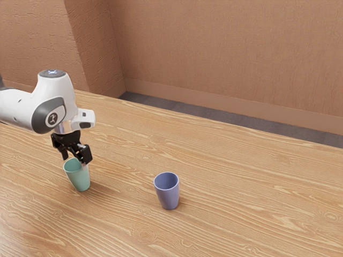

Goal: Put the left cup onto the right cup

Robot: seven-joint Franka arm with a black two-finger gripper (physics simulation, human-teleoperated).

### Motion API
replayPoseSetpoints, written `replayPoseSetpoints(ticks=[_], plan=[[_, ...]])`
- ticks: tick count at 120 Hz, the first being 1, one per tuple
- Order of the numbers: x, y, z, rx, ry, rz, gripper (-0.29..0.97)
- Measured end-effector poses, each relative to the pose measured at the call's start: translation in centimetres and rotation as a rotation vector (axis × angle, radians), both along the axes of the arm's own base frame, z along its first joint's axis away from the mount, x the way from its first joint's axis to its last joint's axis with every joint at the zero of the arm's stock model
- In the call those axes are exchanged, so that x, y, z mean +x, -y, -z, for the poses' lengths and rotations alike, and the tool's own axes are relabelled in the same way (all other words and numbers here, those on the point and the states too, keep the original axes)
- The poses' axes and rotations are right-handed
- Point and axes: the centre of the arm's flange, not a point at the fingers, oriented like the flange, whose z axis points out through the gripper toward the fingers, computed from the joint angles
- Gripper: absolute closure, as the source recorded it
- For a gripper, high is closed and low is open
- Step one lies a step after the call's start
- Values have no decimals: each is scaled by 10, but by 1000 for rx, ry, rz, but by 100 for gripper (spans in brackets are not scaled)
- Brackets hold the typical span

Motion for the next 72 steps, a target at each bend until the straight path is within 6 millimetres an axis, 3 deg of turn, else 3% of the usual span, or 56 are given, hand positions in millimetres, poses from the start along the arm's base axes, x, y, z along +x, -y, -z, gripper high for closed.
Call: replayPoseSetpoints(ticks=[72], plan=[[6, -1, 27, -5, -12, 7, 3]])
